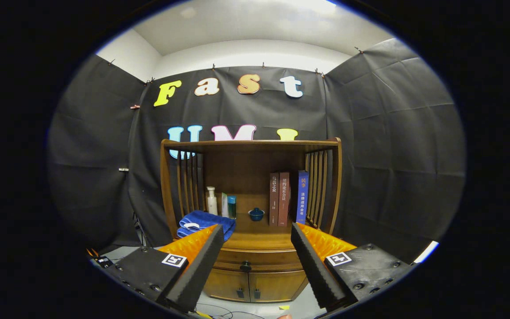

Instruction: Pull open the drawer, take out the items inside it, and place them on the countertop above the cabinet.

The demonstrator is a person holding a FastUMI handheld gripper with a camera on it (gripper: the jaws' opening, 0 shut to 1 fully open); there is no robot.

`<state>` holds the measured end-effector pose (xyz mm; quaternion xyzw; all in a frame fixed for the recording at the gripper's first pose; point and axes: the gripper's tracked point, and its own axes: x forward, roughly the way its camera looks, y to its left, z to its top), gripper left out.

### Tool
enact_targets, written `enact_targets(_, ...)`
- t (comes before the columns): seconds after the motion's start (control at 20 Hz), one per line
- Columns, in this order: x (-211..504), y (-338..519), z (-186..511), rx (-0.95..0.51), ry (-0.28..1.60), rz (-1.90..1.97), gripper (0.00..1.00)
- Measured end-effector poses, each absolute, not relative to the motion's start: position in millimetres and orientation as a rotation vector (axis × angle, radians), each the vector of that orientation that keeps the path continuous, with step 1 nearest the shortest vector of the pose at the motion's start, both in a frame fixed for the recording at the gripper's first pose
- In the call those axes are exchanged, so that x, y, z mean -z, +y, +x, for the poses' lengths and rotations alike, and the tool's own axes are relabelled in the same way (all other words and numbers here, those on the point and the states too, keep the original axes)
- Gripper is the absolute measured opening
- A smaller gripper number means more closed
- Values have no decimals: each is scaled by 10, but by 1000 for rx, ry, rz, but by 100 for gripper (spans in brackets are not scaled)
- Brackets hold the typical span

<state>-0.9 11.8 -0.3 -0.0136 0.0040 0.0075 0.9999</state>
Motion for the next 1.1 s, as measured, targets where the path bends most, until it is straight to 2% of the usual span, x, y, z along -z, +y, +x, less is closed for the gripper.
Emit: enact_targets(1.1, -106, 440, -100, -25, -45, -20, 98)
